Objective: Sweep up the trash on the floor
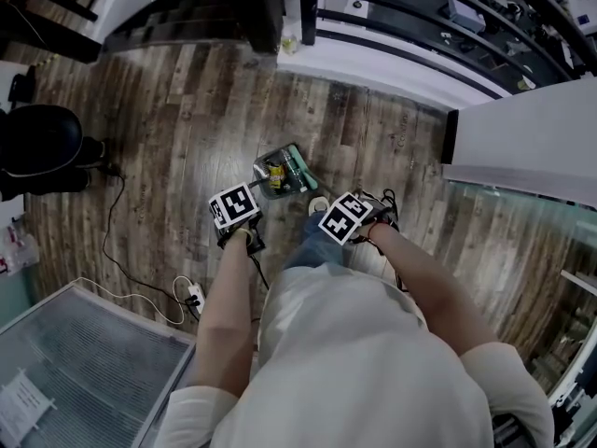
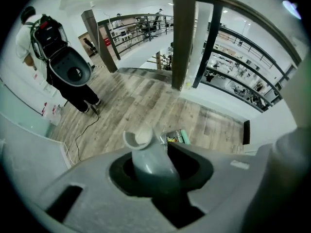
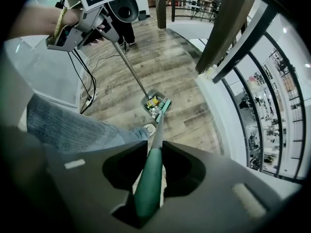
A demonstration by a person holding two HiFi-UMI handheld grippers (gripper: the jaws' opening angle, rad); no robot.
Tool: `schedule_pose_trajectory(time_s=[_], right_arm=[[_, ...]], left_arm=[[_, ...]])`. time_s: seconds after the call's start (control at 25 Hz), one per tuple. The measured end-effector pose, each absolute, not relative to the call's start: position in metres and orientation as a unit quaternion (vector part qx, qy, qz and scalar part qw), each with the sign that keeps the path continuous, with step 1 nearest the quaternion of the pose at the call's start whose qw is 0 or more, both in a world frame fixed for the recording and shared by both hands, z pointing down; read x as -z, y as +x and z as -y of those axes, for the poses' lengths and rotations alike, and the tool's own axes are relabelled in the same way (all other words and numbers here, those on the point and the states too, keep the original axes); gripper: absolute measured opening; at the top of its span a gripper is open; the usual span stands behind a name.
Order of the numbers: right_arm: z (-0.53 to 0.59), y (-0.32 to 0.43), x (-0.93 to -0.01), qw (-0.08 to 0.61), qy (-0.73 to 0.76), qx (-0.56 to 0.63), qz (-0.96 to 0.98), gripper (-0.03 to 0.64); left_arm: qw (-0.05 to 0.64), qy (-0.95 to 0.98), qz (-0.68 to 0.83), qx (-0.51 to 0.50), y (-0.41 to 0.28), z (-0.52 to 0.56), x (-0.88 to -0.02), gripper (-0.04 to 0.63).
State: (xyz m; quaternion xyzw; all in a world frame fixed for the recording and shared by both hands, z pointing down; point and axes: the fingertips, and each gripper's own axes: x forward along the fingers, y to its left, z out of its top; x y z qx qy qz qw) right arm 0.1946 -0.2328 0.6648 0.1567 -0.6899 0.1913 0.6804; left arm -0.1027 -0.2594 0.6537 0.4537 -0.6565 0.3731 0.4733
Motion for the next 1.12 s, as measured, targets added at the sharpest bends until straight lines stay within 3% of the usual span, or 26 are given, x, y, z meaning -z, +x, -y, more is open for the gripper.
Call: schedule_pose_trajectory(time_s=[0.4, 1.12], right_arm=[[0.228, 0.197, -0.668, 0.670, 0.170, -0.227, 0.686, 0.101], [0.234, 0.195, -0.669, 0.661, 0.186, -0.260, 0.679, 0.101]], left_arm=[[0.343, 0.575, 0.567, -0.480, -0.078, 0.266, -0.651, 0.101], [0.275, 0.616, 0.507, -0.537, -0.083, 0.260, -0.653, 0.121]])
